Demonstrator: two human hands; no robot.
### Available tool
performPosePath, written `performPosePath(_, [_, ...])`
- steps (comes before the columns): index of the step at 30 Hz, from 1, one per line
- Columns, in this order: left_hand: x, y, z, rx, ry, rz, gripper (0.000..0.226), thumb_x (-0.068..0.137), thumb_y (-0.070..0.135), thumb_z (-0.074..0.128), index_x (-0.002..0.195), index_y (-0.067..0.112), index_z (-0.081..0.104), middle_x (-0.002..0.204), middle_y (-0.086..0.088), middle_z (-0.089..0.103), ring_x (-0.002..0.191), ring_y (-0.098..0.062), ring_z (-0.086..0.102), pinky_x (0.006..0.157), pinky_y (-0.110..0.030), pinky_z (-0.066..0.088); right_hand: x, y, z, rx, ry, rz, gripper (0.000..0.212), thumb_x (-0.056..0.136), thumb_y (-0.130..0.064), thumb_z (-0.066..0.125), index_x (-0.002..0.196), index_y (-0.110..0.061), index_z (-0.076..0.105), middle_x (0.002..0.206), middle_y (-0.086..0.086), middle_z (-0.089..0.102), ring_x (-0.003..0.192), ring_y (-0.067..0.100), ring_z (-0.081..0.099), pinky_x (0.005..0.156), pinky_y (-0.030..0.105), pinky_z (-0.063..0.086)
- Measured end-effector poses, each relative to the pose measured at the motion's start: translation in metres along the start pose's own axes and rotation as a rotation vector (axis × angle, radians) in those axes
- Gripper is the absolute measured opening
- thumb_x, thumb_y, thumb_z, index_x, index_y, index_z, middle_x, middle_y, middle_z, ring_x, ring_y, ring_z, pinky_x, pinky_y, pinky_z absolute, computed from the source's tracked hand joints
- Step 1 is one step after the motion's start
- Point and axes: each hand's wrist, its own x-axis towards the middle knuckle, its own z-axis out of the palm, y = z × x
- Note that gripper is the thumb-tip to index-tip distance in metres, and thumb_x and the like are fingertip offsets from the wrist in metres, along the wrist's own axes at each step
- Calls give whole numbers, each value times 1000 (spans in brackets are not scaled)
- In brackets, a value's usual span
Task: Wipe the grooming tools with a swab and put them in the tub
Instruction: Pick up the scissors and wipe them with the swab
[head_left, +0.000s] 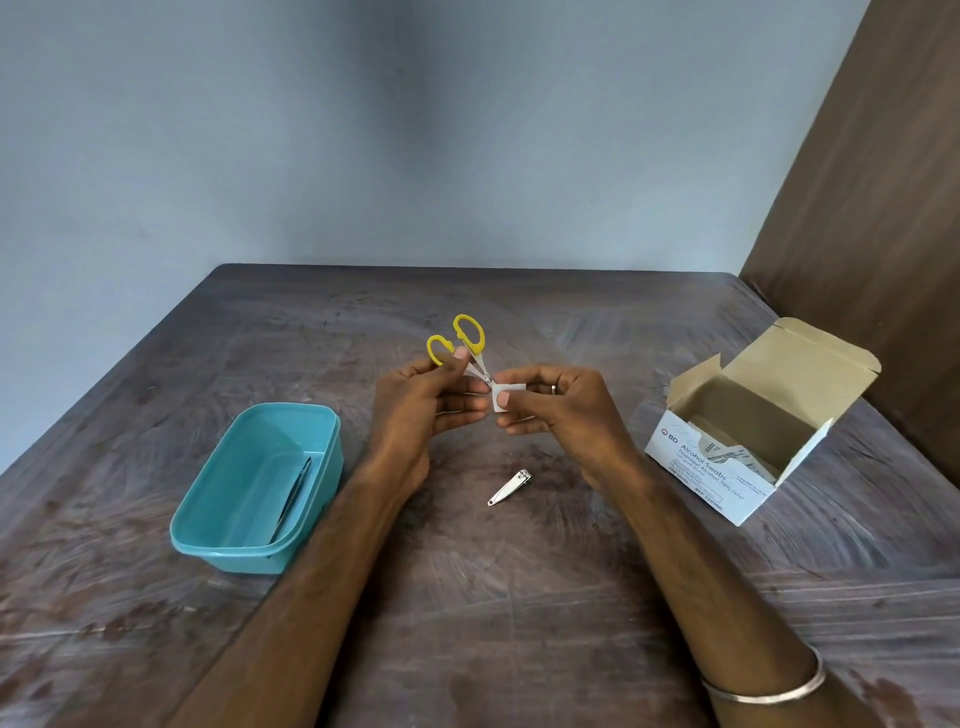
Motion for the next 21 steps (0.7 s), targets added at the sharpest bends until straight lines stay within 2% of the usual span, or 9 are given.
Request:
performPosePath(3, [2,1,-3,-11,67,62,18,93,22,65,96,5,71,79,-15,72,64,-26,70,68,-38,63,0,2,-2,-48,-10,-4,18,86,3,69,92,-12,77,68,3,74,64,18,72,69,33,61])
performPosePath(5, [4,1,-6,-15,103,82,19,95,21,62,100,5,71,80,-12,72,64,-25,71,66,-36,63,0,2,-2,-64,-20,-7,21,87,3,68,90,-16,77,71,5,75,66,19,73,70,34,61])
performPosePath(9, [7,0,-9,24,122,96,24,96,19,61,110,3,70,89,-15,74,69,-26,72,68,-37,63,0,1,-3,-52,-32,-16,24,88,4,65,90,-17,78,76,7,76,69,20,73,69,31,62])
performPosePath(12, [7,0,-10,48,125,112,23,96,19,61,112,4,69,88,-12,75,67,-23,72,65,-35,63,0,2,-4,-12,-18,-17,17,88,1,69,93,-13,77,75,7,75,68,20,73,69,31,62])
performPosePath(18, [6,1,-9,46,134,145,22,92,11,66,112,1,65,80,-14,72,59,-23,70,63,-36,62,4,2,-7,100,132,-87,12,86,0,73,93,-10,75,76,6,76,69,19,74,65,33,61])
performPosePath(21, [5,0,-8,148,99,269,32,88,4,69,118,15,63,77,-15,73,59,-26,70,59,-36,62,5,1,-8,133,197,-124,11,86,0,73,92,-10,76,77,7,76,70,21,74,63,31,62])
